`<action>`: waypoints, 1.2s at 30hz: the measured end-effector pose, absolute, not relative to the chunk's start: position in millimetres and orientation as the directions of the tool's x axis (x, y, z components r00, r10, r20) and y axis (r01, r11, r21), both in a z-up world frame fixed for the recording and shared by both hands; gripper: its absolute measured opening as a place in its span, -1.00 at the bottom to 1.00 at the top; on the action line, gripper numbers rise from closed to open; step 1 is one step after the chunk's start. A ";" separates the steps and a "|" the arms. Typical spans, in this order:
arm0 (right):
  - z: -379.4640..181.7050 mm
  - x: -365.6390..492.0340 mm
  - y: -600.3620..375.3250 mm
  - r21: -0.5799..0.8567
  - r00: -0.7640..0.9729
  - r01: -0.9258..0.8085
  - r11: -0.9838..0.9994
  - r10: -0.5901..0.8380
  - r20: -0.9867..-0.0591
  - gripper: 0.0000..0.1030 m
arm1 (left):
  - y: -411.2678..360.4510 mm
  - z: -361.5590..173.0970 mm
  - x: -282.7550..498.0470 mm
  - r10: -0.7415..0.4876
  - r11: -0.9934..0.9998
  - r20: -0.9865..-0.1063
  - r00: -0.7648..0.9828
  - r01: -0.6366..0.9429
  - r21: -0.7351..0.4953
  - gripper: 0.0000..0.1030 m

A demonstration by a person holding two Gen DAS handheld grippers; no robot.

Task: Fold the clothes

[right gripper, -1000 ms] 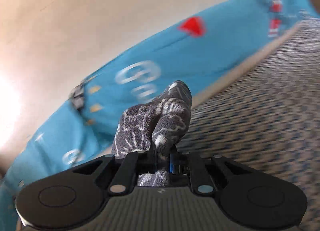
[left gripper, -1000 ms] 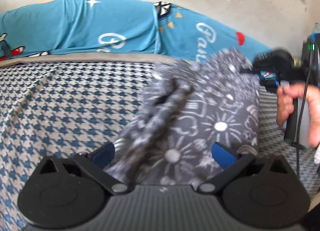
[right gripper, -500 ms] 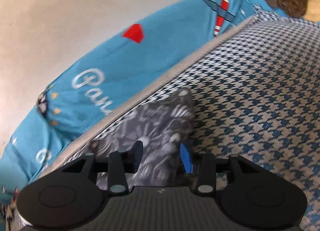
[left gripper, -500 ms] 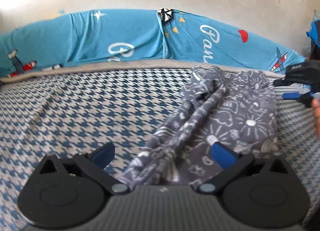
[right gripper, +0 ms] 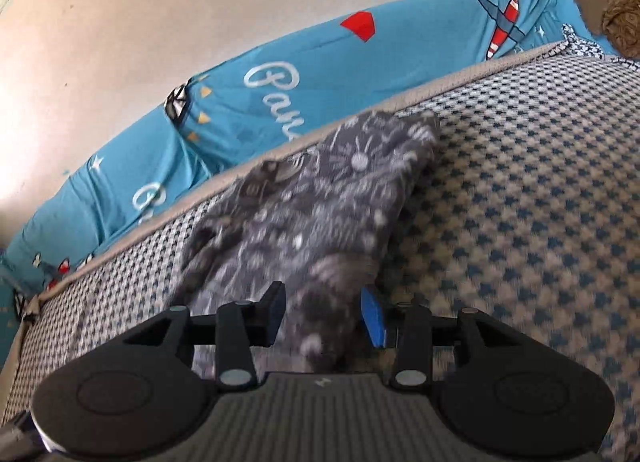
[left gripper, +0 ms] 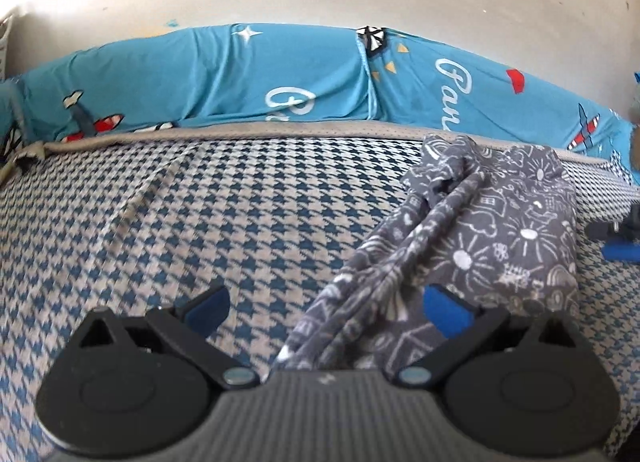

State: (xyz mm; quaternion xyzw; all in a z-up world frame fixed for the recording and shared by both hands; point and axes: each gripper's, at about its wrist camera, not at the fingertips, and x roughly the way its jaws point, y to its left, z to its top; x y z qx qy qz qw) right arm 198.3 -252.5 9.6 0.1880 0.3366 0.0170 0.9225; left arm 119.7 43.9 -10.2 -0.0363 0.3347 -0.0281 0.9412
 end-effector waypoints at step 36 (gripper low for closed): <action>10.5 68.0 -176.2 0.238 0.738 -0.339 0.910 0.414 -0.533 -0.20 | 83.0 -18.7 62.7 0.030 0.987 -0.667 0.745 -0.126 -0.096 1.00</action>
